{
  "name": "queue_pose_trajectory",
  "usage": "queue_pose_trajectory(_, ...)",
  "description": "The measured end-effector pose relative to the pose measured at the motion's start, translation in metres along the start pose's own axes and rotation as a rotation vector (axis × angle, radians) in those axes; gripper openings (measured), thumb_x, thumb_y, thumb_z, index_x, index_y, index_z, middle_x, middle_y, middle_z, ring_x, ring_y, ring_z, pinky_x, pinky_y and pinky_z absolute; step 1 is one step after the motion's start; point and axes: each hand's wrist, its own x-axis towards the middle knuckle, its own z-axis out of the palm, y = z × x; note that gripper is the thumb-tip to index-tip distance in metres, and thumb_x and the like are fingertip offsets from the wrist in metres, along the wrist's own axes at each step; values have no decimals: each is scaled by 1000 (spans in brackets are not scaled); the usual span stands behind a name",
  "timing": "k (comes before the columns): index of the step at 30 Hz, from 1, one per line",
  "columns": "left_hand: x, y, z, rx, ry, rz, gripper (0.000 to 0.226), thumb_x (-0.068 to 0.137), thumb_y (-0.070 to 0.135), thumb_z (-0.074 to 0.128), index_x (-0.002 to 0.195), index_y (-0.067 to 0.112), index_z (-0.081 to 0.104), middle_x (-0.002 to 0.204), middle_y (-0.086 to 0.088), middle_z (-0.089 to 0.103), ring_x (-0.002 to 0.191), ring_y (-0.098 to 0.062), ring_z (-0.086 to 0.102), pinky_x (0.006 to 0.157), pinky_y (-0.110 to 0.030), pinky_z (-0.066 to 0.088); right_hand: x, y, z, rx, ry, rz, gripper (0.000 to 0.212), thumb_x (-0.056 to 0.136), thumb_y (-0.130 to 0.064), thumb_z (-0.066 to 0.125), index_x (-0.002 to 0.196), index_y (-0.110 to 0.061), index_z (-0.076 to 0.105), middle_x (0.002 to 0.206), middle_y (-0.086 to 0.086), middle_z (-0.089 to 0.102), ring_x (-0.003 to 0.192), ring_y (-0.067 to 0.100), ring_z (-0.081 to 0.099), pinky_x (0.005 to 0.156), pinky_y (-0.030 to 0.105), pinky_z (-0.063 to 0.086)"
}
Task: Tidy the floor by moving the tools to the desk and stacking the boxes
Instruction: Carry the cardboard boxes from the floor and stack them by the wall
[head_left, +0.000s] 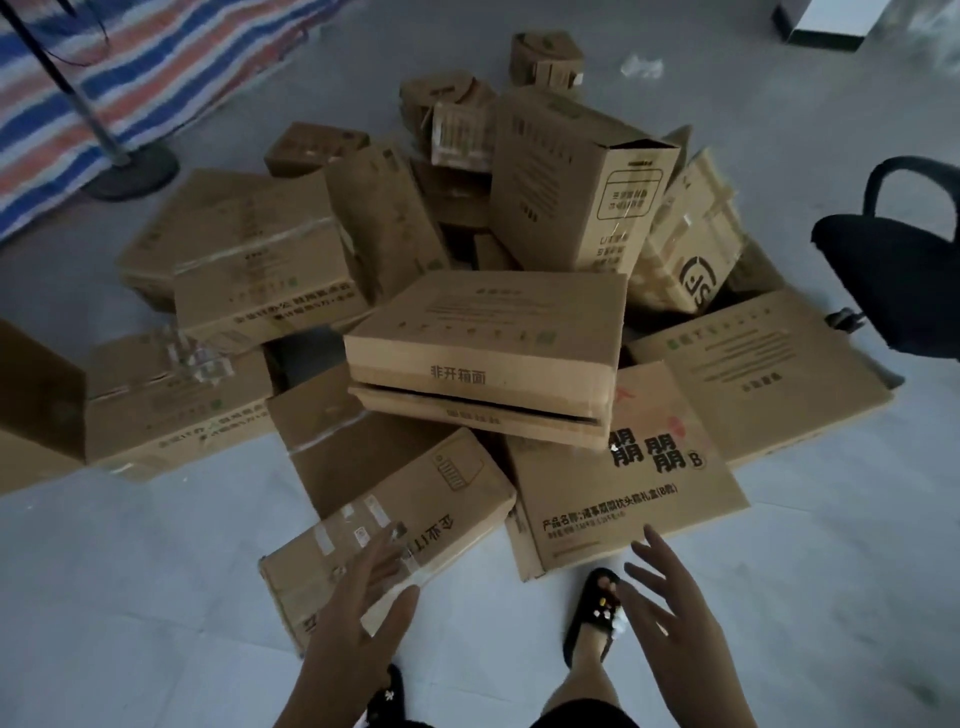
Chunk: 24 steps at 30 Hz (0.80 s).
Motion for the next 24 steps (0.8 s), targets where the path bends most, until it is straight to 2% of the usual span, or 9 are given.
queue_pose_trajectory(3, 34, 21, 63, -30, 36, -77, 77, 62, 76, 60, 127, 42, 38, 117, 22, 55, 108, 9, 53, 91, -22, 46, 68, 6, -53, -46, -81, -46, 61, 85, -9, 64, 123, -48, 37, 125, -14, 54, 109, -12, 52, 91, 29, 48)
queue_pose_trajectory(7, 81, 54, 151, -109, 4, -200, 37, 88, 30, 56, 114, 49, 37, 113, 22, 53, 105, 5, 53, 95, -25, 46, 165, 2, -114, -193, -211, -147, 57, 88, -16, 61, 130, -44, 35, 125, -18, 50, 110, -13, 50, 94, 33, 48)
queue_pose_trajectory(9, 108, 64, 186, -131, -6, -248, 34, 93, 23, 53, 118, 42, 38, 113, 20, 54, 103, 3, 53, 82, -12, 46, 213, 0, -129, -274, -278, -194, 59, 89, -19, 60, 129, -50, 29, 123, -18, 49, 109, -3, 53, 95, 35, 49)
queue_pose_trajectory(11, 135, 64, 213, -237, 18, -326, 30, 95, 25, 53, 119, 36, 39, 116, 11, 56, 103, -2, 54, 76, -11, 45, 255, 1, -132, -355, -339, -248, 58, 90, -28, 59, 130, -52, 26, 120, -20, 49, 112, 8, 53, 94, 42, 49)
queue_pose_trajectory(14, 171, 44, 251, -402, 80, -496, 43, 79, 52, 55, 119, 37, 45, 114, 5, 61, 104, -13, 59, 93, -37, 47, 301, 15, -120, -453, -420, -328, 55, 86, -53, 47, 136, -57, 23, 133, -20, 43, 126, 13, 45, 102, 53, 40)
queue_pose_trajectory(17, 220, 2, 302, -639, 197, -748, 33, 94, 35, 52, 121, 16, 55, 99, -2, 65, 94, -17, 61, 87, -41, 48, 353, 44, -92, -544, -497, -394, 55, 81, -63, 35, 133, -64, 17, 144, -20, 32, 130, 10, 40, 101, 55, 40)
queue_pose_trajectory(20, 270, -33, 351, -927, 274, -941, 40, 96, 36, 47, 122, 6, 52, 97, -8, 60, 89, -21, 58, 78, -38, 48, 399, 74, -56, -608, -461, -612, 57, 87, -55, 40, 140, -37, 29, 140, -4, 43, 122, 11, 46, 96, 40, 48)
queue_pose_trajectory(22, 297, -55, 378, -1083, 277, -958, 49, 94, 45, 47, 125, 7, 48, 101, -8, 58, 97, -23, 55, 92, -41, 46, 424, 95, -37, -655, -475, -730, 62, 89, -54, 40, 143, -27, 27, 142, 0, 41, 129, 12, 38, 105, 39, 35)
queue_pose_trajectory(24, 318, -70, 399, -1237, 223, -845, 59, 87, 58, 45, 120, 10, 51, 102, -3, 61, 111, -22, 51, 101, -44, 38, 445, 113, -21, -710, -506, -781, 67, 89, -59, 36, 146, -23, 27, 147, -1, 36, 139, 14, 25, 114, 43, 16)
